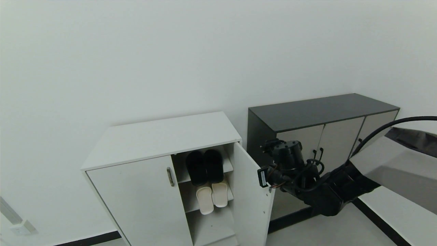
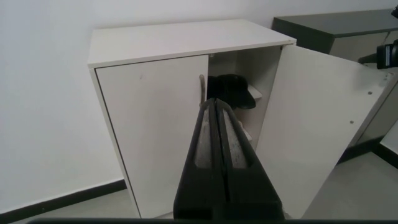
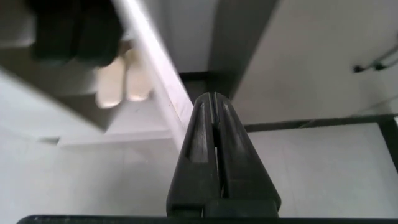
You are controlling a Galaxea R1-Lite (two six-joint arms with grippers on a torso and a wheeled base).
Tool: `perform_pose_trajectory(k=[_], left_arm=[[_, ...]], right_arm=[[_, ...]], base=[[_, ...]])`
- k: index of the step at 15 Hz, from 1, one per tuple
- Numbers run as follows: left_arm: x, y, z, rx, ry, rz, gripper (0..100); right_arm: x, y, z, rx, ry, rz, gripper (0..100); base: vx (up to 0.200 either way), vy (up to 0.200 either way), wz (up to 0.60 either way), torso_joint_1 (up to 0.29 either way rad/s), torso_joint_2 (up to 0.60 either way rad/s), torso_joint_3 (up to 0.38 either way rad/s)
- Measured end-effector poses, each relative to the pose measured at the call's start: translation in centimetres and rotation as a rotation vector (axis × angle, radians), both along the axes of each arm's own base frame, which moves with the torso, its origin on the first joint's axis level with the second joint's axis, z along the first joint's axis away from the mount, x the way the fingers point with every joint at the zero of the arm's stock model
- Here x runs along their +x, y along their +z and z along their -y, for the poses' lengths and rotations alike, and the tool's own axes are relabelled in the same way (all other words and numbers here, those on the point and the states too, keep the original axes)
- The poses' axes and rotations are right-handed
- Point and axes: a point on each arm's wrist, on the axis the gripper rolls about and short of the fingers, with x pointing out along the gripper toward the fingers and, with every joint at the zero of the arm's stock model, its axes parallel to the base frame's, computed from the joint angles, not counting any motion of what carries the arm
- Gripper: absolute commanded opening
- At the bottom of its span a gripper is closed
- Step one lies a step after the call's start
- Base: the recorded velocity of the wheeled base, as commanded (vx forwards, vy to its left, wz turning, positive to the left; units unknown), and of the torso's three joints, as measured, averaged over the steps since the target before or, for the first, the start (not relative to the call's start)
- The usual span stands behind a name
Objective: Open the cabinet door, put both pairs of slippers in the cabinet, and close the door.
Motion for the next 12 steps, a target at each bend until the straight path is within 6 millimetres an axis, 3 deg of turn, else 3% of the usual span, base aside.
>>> perform_pose_trajectory(k=[6,12], left_arm=[[0.0,0.0,0.0,0.0,0.0,0.0,0],[0.0,0.0,0.0,0.0,0.0,0.0,0]], right_arm=[[-2.8,1.1,-0.4,0.037,0.106,0.054,0],[-3.2,1.2,-0.2,0.033,0.111,0.053,0]], base=[[0.0,0.0,0.0,0.0,0.0,0.0],[0.0,0.0,0.0,0.0,0.0,0.0]])
